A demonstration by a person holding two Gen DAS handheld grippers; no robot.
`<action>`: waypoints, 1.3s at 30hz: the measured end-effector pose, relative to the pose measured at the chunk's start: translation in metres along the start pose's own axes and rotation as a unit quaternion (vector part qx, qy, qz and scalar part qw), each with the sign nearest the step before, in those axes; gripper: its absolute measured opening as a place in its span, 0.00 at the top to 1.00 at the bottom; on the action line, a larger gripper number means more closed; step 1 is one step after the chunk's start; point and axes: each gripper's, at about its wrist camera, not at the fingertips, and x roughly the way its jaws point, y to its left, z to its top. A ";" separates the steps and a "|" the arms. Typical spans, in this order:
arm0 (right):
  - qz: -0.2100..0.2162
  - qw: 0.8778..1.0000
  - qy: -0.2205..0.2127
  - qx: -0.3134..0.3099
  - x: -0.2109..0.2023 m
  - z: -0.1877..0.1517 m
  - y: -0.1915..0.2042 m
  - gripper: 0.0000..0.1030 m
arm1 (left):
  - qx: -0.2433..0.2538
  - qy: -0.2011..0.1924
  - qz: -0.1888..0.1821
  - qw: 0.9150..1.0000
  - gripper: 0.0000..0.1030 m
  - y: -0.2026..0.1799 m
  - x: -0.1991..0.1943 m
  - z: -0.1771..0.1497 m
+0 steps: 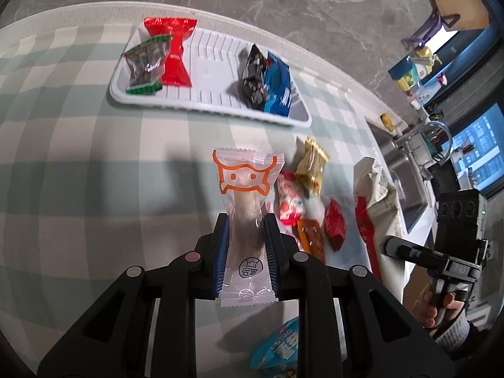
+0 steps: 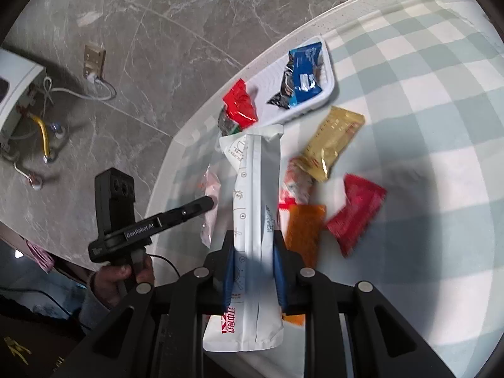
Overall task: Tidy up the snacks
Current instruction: 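Grasp the clear orange-printed packet with the left tool while the right grasps the white packet, then carry both packets over the white tray and open both tools to release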
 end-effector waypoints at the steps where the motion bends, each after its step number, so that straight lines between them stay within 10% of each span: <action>1: 0.002 1.000 -0.002 0.001 0.001 0.005 0.001 0.77 | -0.002 -0.002 -0.004 1.000 0.80 0.001 -0.001 0.004; 39: 0.020 0.999 0.011 0.038 0.132 0.203 -0.011 0.77 | -0.031 -0.021 -0.028 0.999 0.80 0.043 0.064 0.185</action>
